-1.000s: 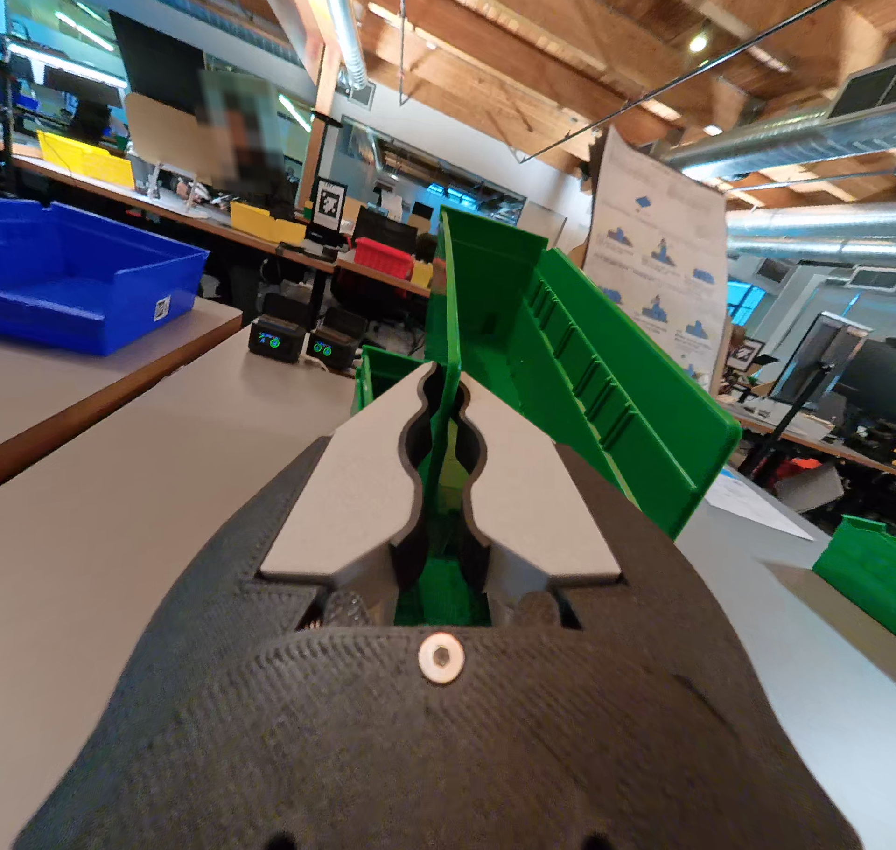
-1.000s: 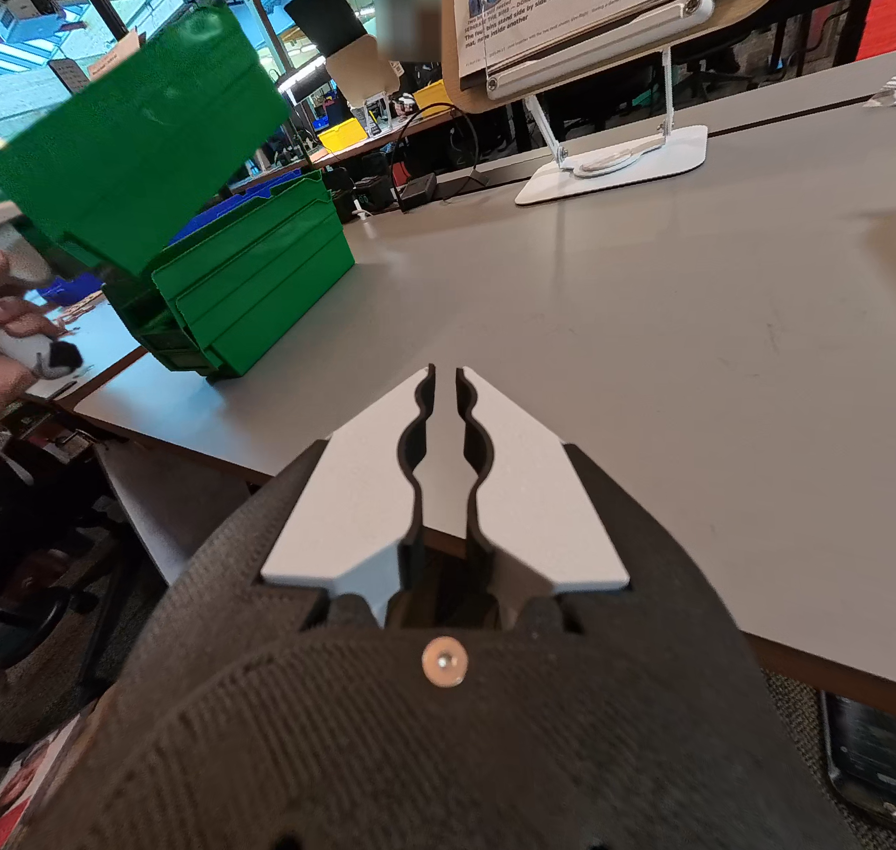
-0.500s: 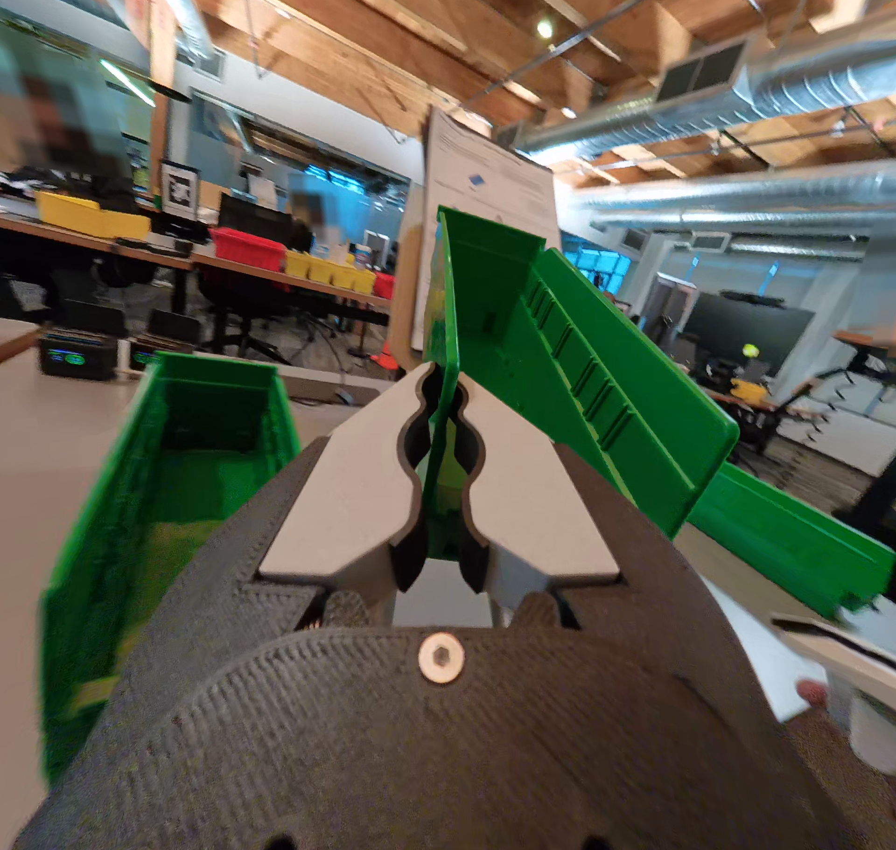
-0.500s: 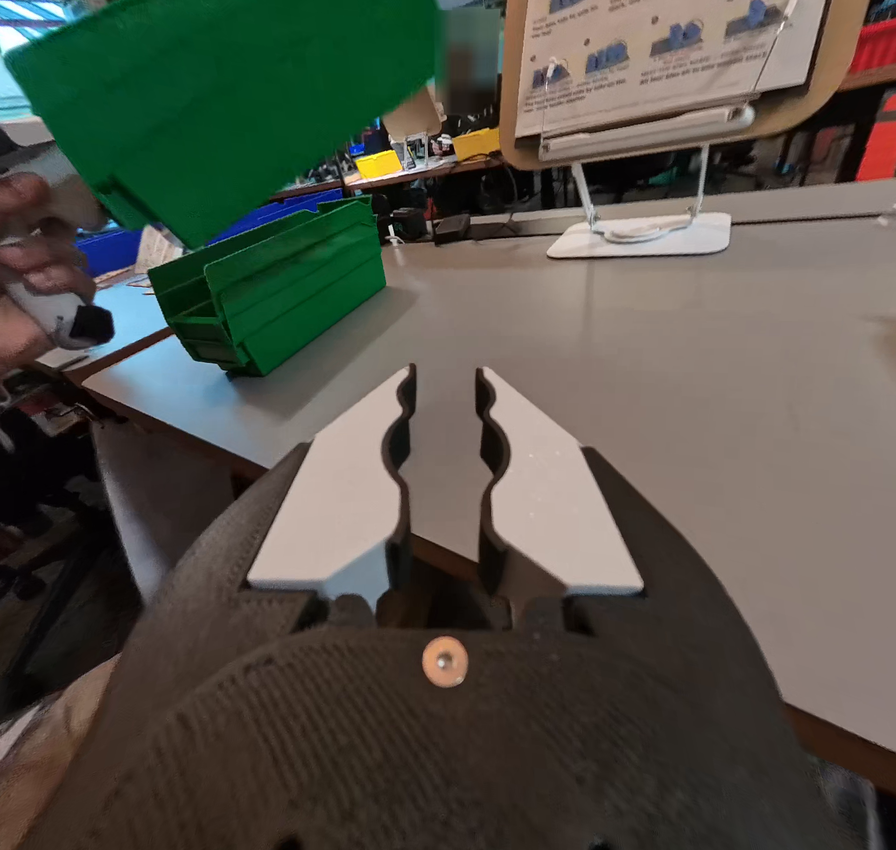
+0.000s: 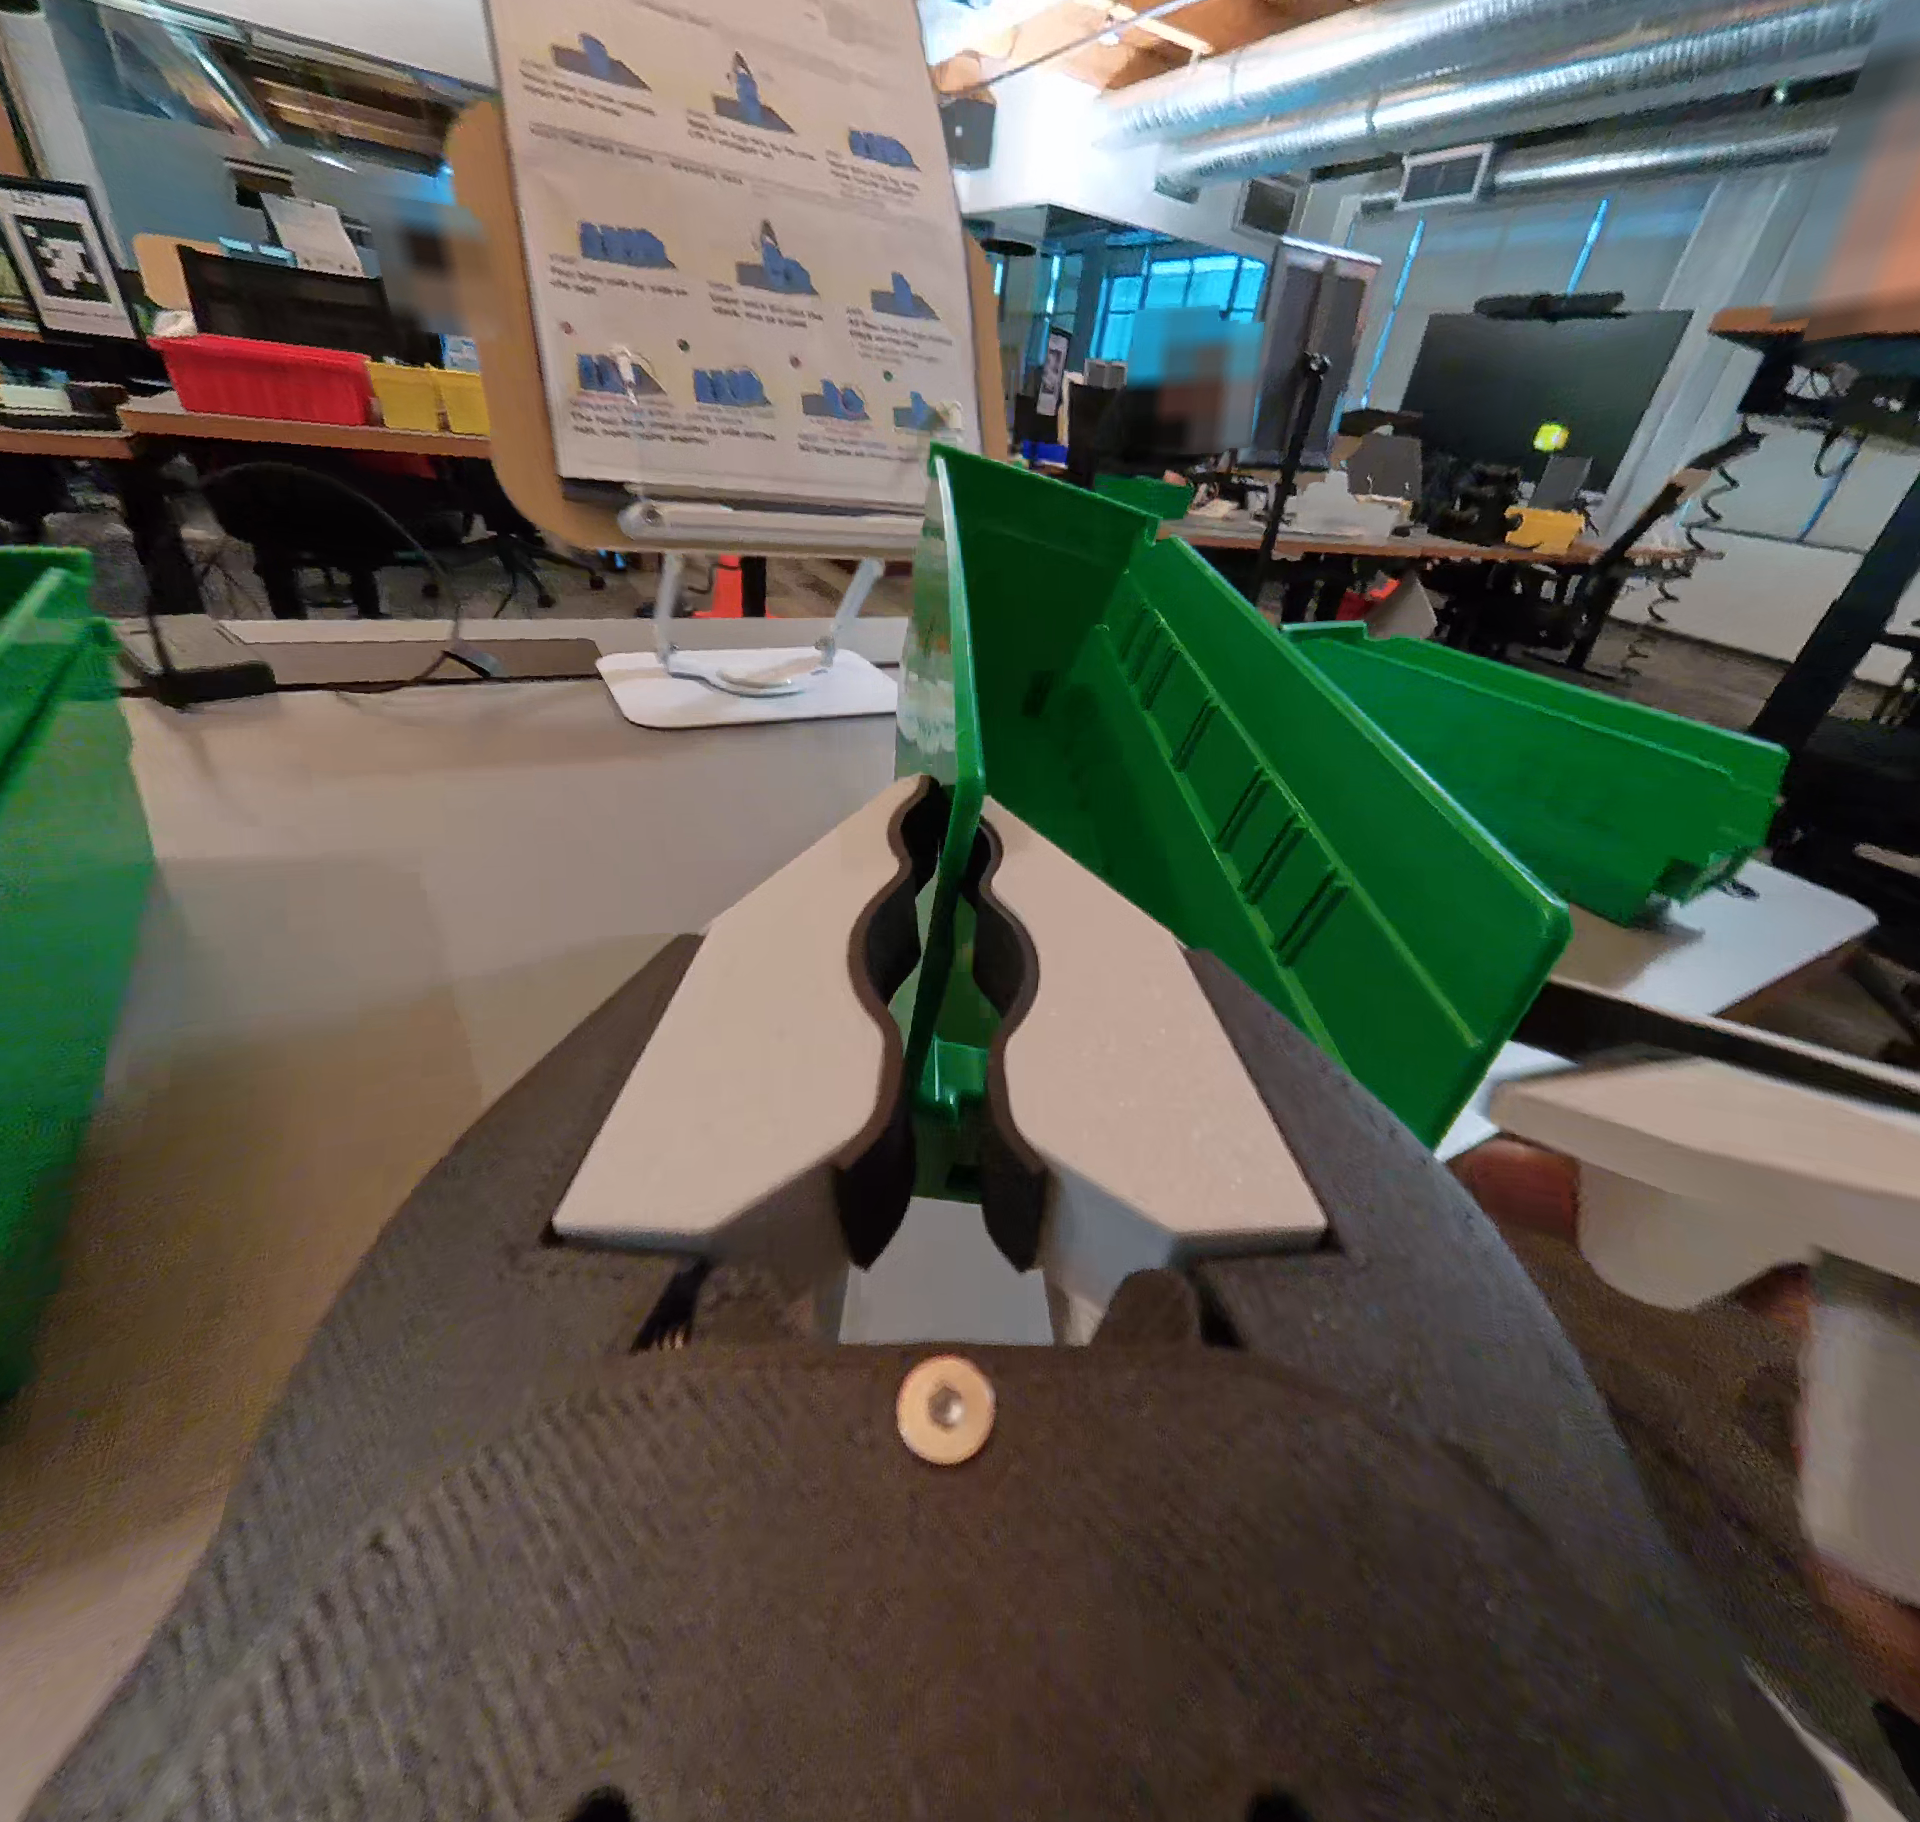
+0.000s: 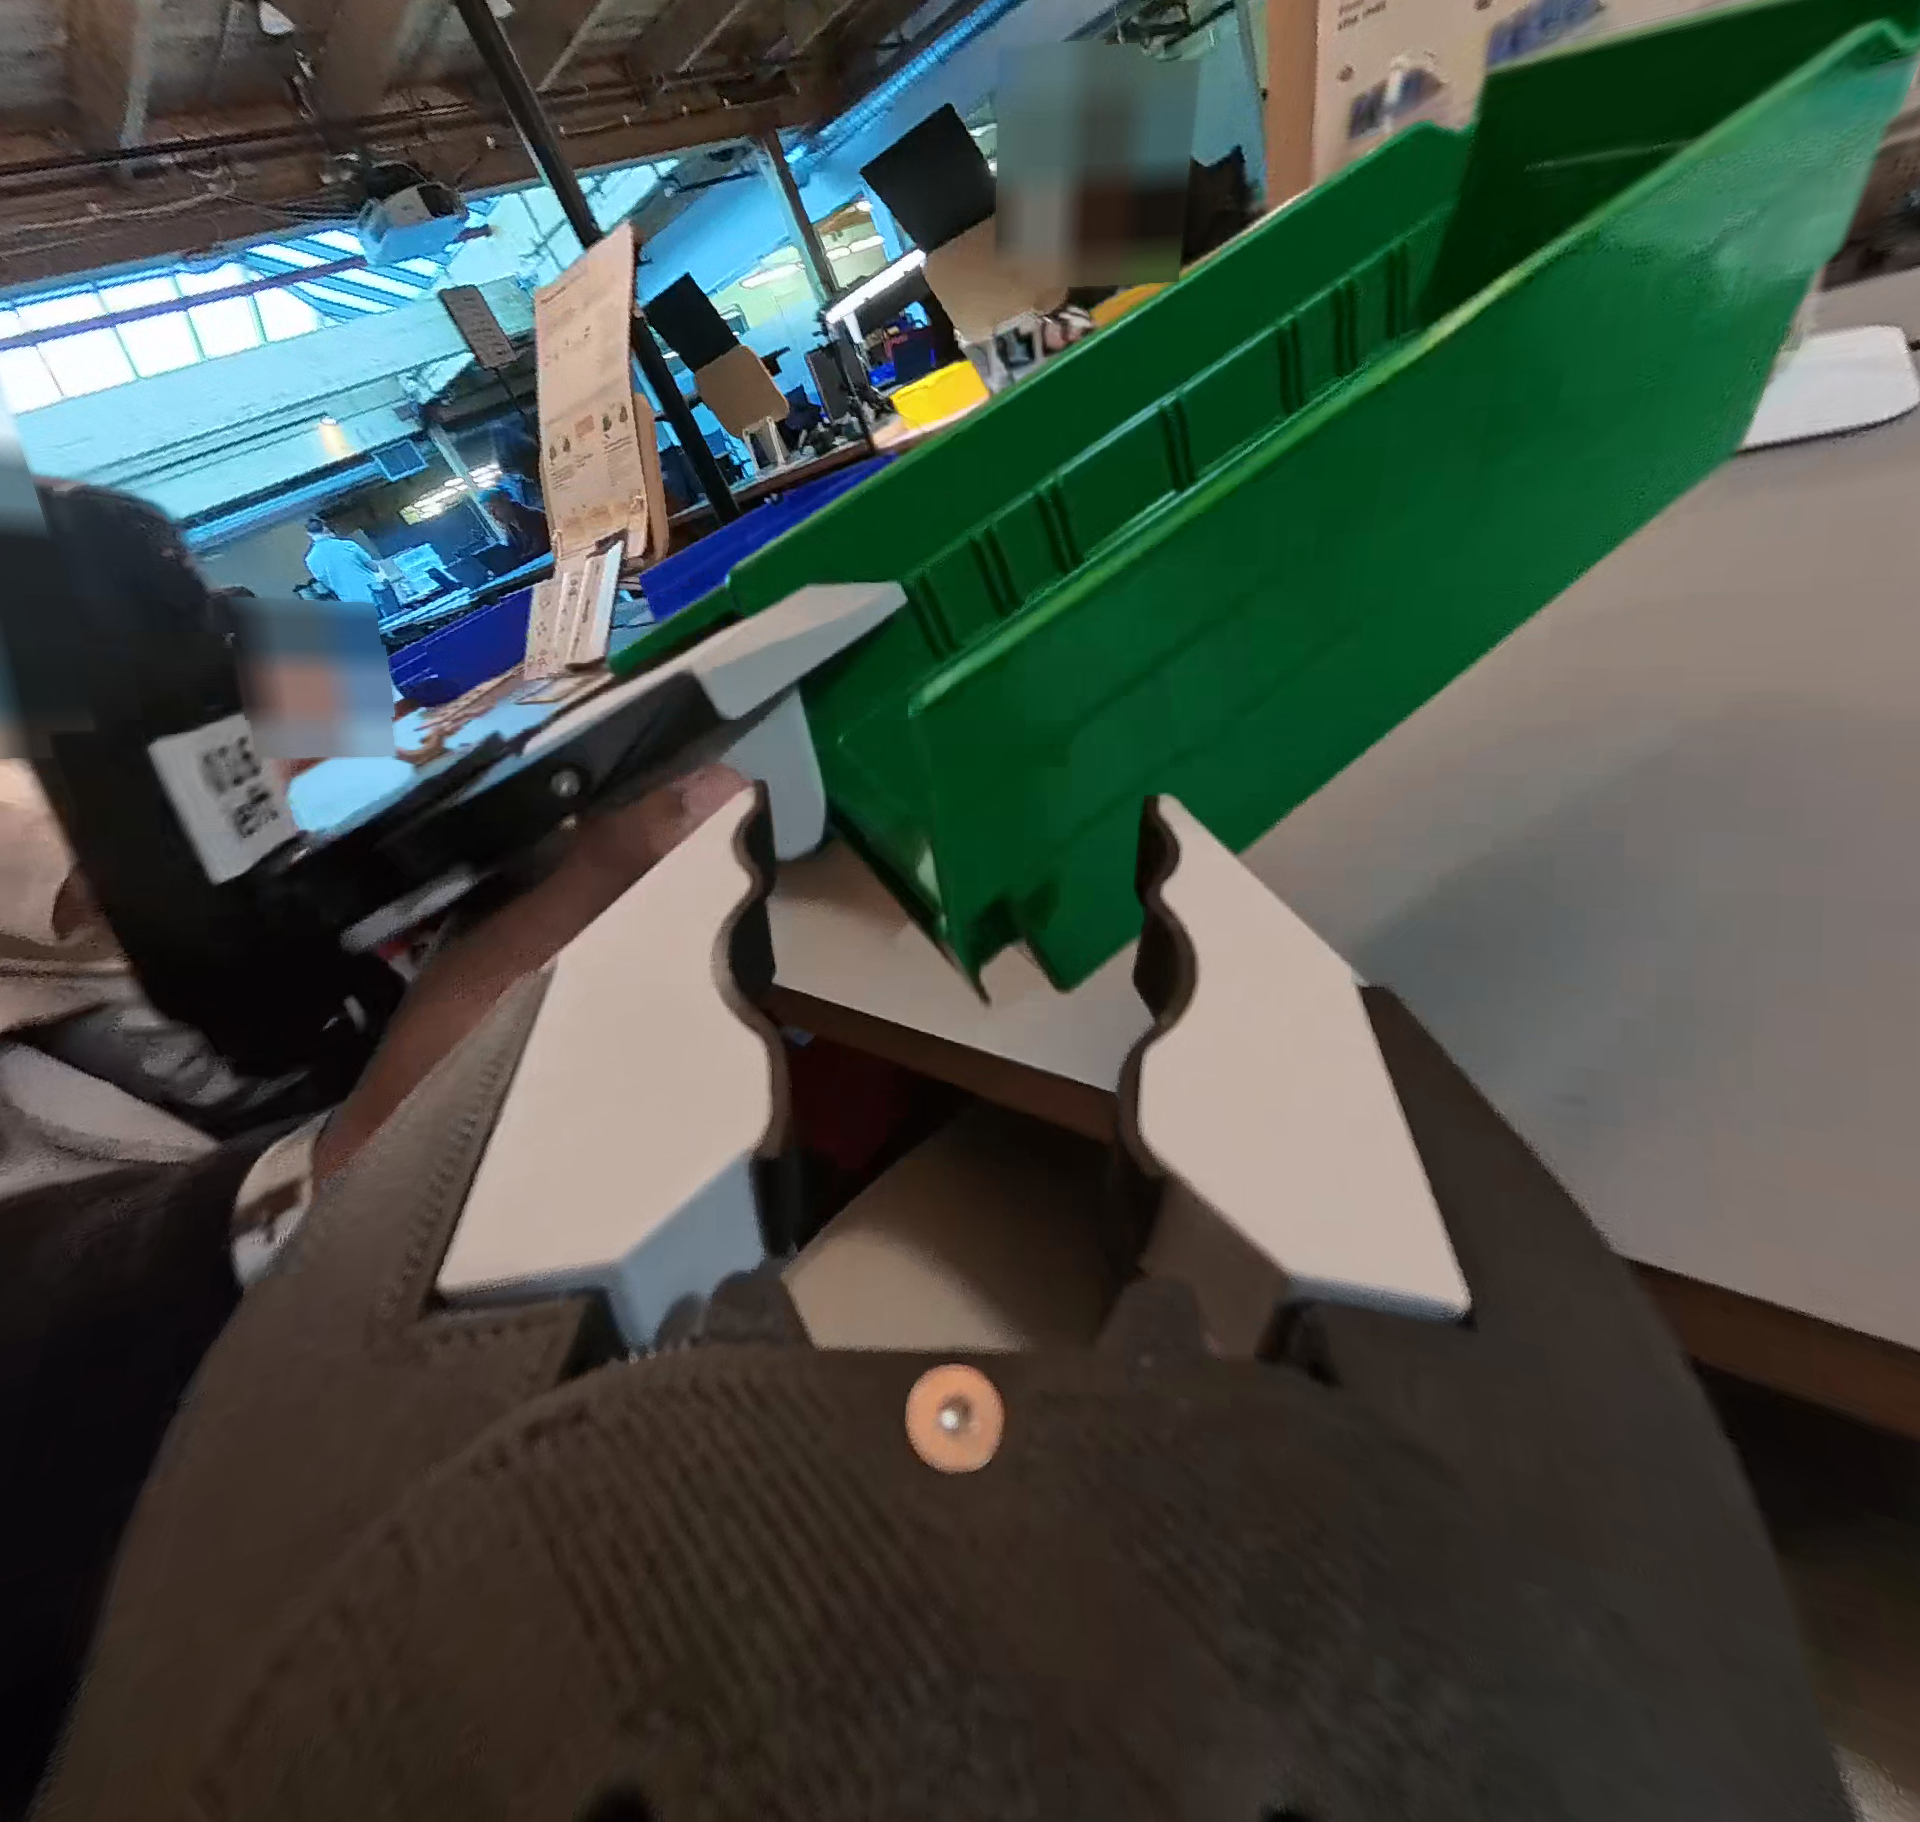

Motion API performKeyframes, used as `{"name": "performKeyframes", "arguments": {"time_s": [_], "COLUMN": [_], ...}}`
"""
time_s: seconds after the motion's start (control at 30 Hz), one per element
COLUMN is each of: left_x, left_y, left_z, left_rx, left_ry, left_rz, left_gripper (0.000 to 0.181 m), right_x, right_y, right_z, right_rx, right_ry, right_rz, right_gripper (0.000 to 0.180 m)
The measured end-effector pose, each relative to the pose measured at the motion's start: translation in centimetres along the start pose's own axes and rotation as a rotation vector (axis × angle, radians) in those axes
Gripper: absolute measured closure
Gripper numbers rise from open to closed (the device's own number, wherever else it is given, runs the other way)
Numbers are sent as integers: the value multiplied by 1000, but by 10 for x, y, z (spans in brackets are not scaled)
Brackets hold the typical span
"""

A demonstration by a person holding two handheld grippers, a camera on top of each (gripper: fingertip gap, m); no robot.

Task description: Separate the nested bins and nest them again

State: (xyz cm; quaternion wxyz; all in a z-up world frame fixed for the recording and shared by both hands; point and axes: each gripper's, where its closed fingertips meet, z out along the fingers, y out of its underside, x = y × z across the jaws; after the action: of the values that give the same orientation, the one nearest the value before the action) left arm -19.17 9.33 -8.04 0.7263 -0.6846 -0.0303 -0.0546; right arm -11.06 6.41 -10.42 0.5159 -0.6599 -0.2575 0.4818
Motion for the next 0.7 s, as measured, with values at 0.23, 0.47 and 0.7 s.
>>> {"name": "performKeyframes", "arguments": {"time_s": [0.23, 0.47, 0.7], "left_x": [37, 61, 115], "left_y": [11, 9, 32], "left_z": [-9, -15, -18], "left_rx": [6, 60, -97], "left_ry": [25, 54, 336], "left_rz": [-47, 37, -29], "left_gripper": [177, 163, 163], "right_x": [37, 63, 120], "right_y": [2, -1, -46], "right_z": [-10, -15, -27], "right_rx": [-9, -24, 36], "right_ry": [225, 349, 347], "right_rz": [-87, -150, -231], "right_gripper": [154, 176, 179]}}
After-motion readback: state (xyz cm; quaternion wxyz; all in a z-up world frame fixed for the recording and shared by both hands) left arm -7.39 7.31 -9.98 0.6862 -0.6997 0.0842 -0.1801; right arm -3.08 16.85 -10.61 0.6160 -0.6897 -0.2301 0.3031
